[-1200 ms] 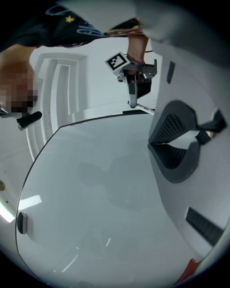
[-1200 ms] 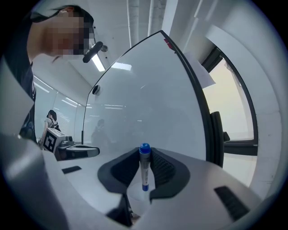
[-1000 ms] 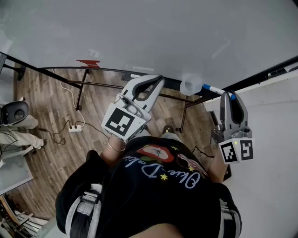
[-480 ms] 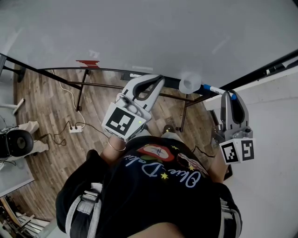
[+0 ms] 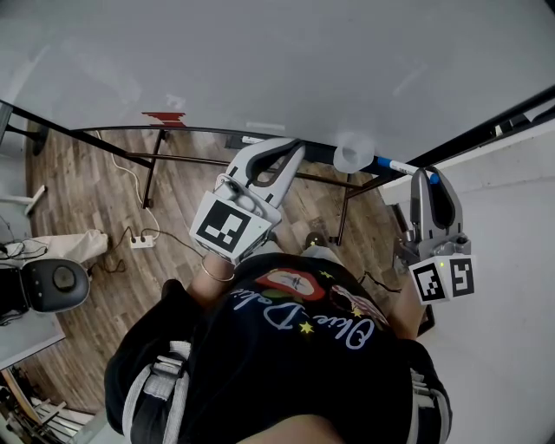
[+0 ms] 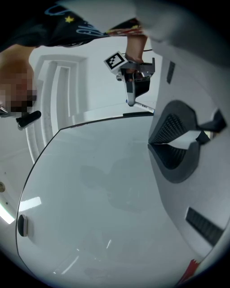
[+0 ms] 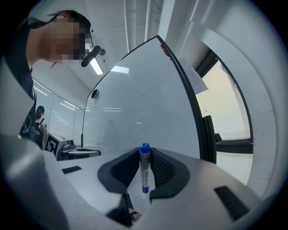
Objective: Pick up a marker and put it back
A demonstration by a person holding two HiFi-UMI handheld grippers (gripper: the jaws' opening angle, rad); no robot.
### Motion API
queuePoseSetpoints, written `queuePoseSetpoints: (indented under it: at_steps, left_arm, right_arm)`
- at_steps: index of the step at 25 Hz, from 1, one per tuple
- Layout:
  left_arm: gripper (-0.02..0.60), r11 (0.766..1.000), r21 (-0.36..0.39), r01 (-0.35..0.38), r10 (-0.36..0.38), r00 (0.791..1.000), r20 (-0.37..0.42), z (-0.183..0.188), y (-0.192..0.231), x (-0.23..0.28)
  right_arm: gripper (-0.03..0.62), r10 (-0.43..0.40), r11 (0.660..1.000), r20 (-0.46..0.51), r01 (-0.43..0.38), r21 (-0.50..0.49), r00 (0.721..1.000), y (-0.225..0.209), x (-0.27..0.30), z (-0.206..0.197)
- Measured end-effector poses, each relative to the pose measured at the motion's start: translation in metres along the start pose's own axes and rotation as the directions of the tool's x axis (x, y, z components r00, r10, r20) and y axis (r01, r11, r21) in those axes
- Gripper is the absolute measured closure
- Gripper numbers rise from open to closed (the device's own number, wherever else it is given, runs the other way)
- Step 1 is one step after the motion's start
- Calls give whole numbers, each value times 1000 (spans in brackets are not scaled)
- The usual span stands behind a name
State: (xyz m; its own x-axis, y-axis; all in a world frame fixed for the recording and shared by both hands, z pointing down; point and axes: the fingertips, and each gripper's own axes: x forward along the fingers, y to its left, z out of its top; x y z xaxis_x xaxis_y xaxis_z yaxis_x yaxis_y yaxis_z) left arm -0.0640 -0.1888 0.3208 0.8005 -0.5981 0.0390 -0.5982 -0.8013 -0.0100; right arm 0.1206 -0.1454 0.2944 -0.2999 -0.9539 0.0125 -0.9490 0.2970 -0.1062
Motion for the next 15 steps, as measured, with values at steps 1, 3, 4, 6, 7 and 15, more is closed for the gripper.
queuePoseSetpoints:
  at_steps: [1, 3, 4, 6, 7, 15]
  left_arm:
    - [578, 1000, 0, 0, 0, 1000, 0, 0, 0, 0]
    - [578, 1000, 0, -2, 2, 1000, 0, 1, 1, 0]
    - [577, 1000, -2, -5, 5, 1000, 2, 1, 1, 0]
    - [578, 1000, -5, -11, 11, 1000, 4, 1, 2, 0]
    - [577, 1000, -4, -13, 13, 1000, 3, 1, 2, 0]
    - [577, 1000, 2, -9, 9, 1000, -2, 1, 4, 0]
  right_arm:
    - [520, 1, 1000, -2, -1, 0, 1000, 0, 0, 0]
    - [520, 3, 1000, -2, -3, -1, 1000, 1, 0, 0]
    - [520, 4, 1000, -1, -4, 0, 1000, 1, 1, 0]
    - [520, 7, 1000, 2, -7, 1, 1000, 0, 2, 1]
    - [520, 8, 1000, 3, -8, 1, 1000, 0, 2, 1]
    - [520, 7, 1000, 6, -7, 0, 1000, 2, 4, 2]
